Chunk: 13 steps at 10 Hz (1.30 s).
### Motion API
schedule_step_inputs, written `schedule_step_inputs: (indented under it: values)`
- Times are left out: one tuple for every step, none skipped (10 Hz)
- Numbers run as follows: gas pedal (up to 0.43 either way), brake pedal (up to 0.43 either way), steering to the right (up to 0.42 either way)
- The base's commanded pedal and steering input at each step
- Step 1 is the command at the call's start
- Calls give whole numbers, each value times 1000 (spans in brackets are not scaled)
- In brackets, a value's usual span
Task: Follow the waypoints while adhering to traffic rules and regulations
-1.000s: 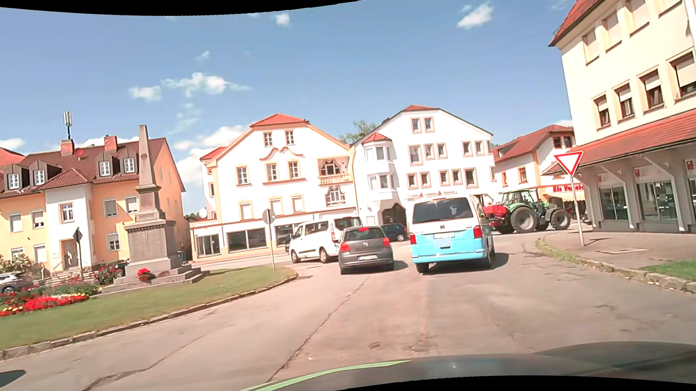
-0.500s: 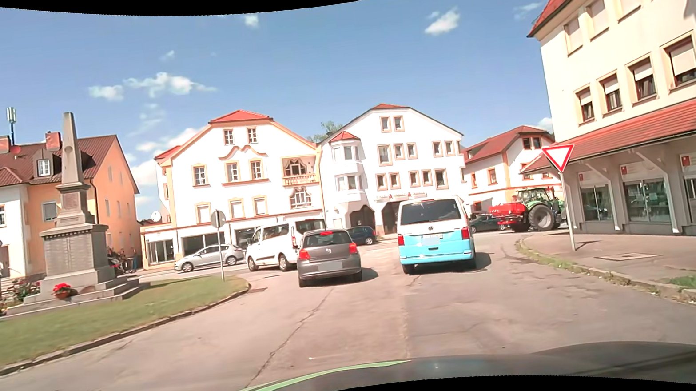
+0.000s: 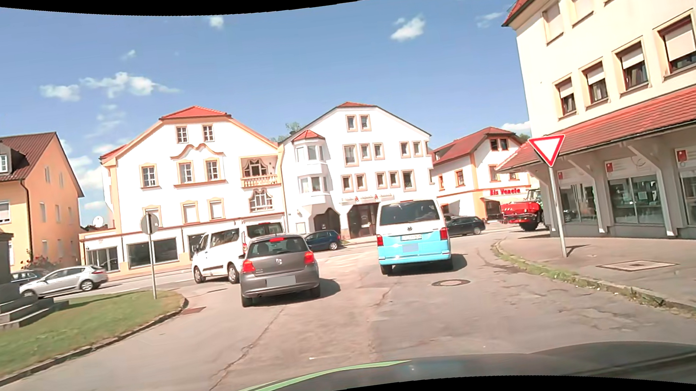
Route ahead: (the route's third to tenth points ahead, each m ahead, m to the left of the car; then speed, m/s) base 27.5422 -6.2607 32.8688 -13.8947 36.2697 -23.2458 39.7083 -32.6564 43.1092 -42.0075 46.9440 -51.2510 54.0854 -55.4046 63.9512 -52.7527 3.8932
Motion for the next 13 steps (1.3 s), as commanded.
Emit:
schedule_step_inputs:
  values:
    - [59,0,179]
    - [59,0,168]
    - [59,0,158]
    - [59,0,151]
    - [59,0,143]
    - [59,0,133]
    - [59,0,124]
    - [59,0,113]
    - [0,0,98]
    - [0,0,76]
    - [0,0,58]
    - [0,0,44]
    - [0,0,40]
